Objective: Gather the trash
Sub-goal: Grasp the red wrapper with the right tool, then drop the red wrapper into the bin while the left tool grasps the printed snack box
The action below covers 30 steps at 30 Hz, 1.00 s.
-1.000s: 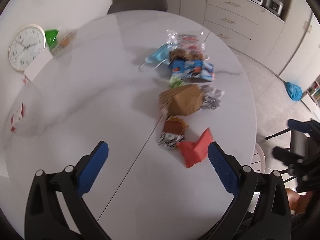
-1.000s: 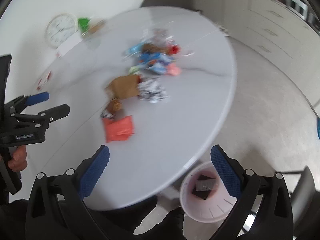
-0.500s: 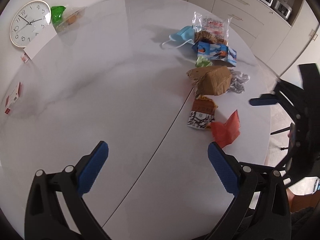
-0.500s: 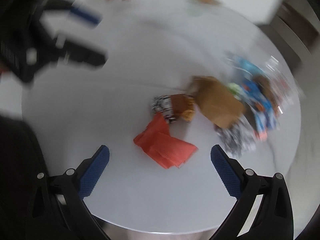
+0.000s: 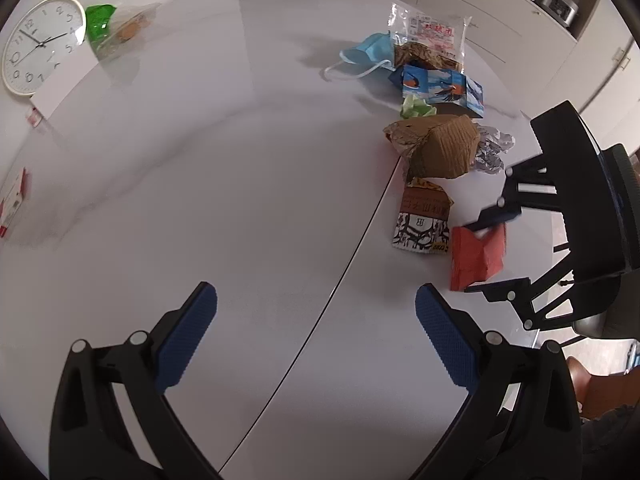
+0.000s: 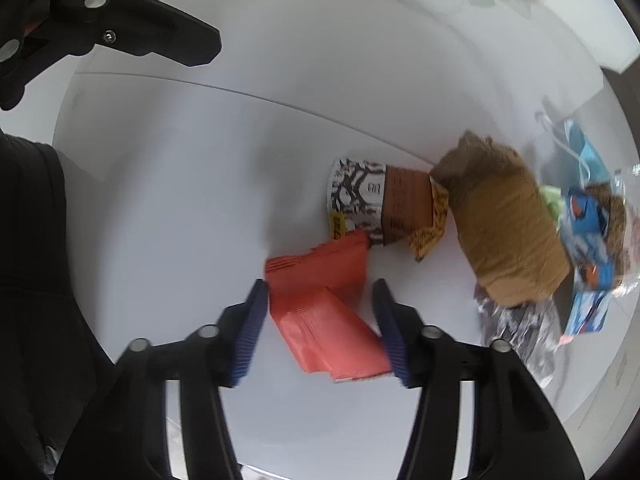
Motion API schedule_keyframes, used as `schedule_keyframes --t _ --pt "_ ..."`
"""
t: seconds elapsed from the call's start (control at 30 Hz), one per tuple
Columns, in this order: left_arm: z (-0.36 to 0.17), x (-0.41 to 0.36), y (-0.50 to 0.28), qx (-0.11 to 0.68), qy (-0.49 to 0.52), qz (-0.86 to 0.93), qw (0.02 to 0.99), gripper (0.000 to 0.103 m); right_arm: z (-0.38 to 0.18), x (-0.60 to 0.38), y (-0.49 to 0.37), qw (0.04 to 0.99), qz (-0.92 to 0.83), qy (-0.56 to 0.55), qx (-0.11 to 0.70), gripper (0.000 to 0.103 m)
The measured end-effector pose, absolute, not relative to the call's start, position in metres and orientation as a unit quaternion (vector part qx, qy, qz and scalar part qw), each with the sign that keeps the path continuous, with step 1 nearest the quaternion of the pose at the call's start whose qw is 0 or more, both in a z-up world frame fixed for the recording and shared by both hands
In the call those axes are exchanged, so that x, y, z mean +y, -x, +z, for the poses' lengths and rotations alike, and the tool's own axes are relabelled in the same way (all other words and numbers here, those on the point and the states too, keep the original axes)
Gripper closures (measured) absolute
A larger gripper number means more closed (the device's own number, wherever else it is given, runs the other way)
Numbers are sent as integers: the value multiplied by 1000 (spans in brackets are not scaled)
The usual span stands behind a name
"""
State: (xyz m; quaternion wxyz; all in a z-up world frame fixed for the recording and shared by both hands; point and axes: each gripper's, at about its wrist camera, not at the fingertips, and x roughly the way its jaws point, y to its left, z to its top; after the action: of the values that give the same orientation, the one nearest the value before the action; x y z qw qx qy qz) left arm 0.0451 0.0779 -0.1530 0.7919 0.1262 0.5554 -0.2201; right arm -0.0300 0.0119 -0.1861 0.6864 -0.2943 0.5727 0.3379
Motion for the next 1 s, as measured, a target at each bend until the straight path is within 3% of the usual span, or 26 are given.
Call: schedule_keyframes --t 0.43,0.67,0.77,0.83,1.0 --pt "-186 -2 -56 554 -157 -290 764 13 -140 -84 58 805 179 9 565 58" --pt "-206 -35 -66 566 -175 -293 751 31 -121 -133 93 838 93 -112 526 57" --pt "-211 -40 -67 565 -182 -287 752 41 -114 -150 97 842 76 -141 516 57" --pt "-209 -41 -67 562 -180 -288 754 54 -112 -150 100 843 71 -157 510 57" --pt "-205 -37 -69 564 -168 -282 758 68 -115 -157 107 844 61 -173 504 57"
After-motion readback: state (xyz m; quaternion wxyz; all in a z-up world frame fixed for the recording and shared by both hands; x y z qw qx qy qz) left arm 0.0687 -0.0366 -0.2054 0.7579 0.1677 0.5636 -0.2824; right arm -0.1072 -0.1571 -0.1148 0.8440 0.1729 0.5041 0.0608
